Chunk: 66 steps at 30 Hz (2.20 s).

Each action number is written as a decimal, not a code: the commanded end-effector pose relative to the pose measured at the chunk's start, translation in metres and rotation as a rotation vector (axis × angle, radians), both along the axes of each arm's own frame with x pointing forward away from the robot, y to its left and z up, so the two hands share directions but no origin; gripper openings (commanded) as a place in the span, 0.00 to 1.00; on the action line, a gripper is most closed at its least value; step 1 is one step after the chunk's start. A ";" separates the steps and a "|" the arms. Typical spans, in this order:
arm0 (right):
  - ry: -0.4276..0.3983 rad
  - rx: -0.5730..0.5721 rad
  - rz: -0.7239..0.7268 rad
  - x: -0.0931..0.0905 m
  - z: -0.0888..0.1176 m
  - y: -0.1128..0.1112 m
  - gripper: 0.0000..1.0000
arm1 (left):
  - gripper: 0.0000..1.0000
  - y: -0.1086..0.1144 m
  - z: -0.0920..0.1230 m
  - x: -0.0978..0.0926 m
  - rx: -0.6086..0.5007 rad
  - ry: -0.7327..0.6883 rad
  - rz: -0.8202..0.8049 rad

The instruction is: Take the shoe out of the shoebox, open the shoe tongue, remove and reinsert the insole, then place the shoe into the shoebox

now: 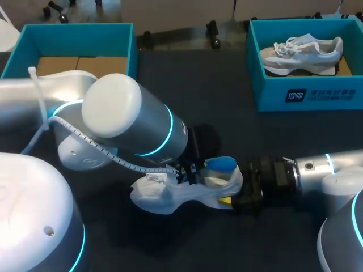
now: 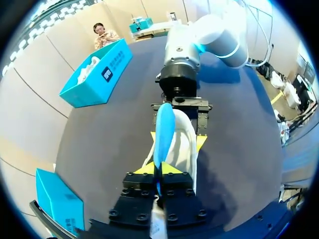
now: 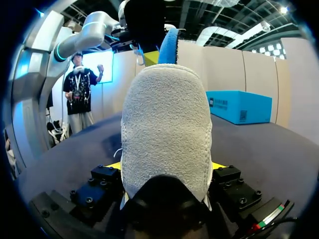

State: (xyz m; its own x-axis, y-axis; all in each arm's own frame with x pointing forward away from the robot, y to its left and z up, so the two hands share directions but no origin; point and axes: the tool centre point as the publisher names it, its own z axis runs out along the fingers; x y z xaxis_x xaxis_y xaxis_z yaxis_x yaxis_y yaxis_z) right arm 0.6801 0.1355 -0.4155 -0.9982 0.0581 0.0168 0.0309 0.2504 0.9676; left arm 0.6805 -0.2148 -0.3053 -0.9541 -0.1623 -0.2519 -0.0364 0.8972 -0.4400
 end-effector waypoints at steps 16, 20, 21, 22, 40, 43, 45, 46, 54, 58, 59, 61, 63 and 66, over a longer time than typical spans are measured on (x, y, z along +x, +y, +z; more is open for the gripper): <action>0.000 -0.004 0.000 -0.001 0.001 0.001 0.00 | 0.35 -0.029 0.005 -0.013 0.078 -0.047 -0.098; 0.000 -0.004 0.000 -0.001 0.001 0.001 0.00 | 0.35 -0.033 0.004 -0.014 0.098 -0.046 -0.118; 0.000 -0.004 0.000 -0.001 0.001 0.001 0.00 | 0.35 -0.034 0.005 -0.014 0.101 -0.050 -0.120; 0.000 -0.004 0.000 -0.001 0.001 0.001 0.00 | 0.34 -0.035 0.006 -0.013 0.105 -0.053 -0.122; 0.000 -0.004 0.000 -0.001 0.001 0.001 0.00 | 0.00 -0.028 0.008 -0.001 0.046 -0.109 0.016; 0.000 -0.004 0.000 -0.001 0.001 0.001 0.00 | 0.00 -0.027 0.011 0.000 0.026 -0.104 0.029; 0.000 -0.004 0.000 -0.001 0.001 0.001 0.00 | 0.00 -0.027 0.012 0.000 0.015 -0.106 0.038; 0.000 -0.004 0.000 -0.001 0.001 0.001 0.00 | 0.00 -0.027 0.012 -0.001 0.012 -0.108 0.041; 0.000 -0.004 0.000 -0.001 0.001 0.001 0.00 | 0.00 -0.035 0.014 -0.004 0.011 -0.132 0.057; 0.000 -0.004 0.000 -0.001 0.001 0.001 0.00 | 0.24 -0.039 0.014 -0.005 0.011 -0.131 0.060; 0.000 -0.004 0.000 -0.001 0.001 0.001 0.00 | 0.29 -0.040 0.014 -0.004 0.011 -0.130 0.060; 0.000 -0.004 0.000 -0.001 0.001 0.001 0.00 | 0.43 -0.042 0.016 -0.005 0.008 -0.128 0.059; 0.000 -0.004 0.000 -0.001 0.001 0.001 0.00 | 0.45 -0.042 0.020 -0.007 0.000 -0.122 0.053; 0.000 -0.004 0.000 -0.001 0.001 0.001 0.00 | 0.47 -0.040 0.026 -0.009 -0.002 -0.128 0.029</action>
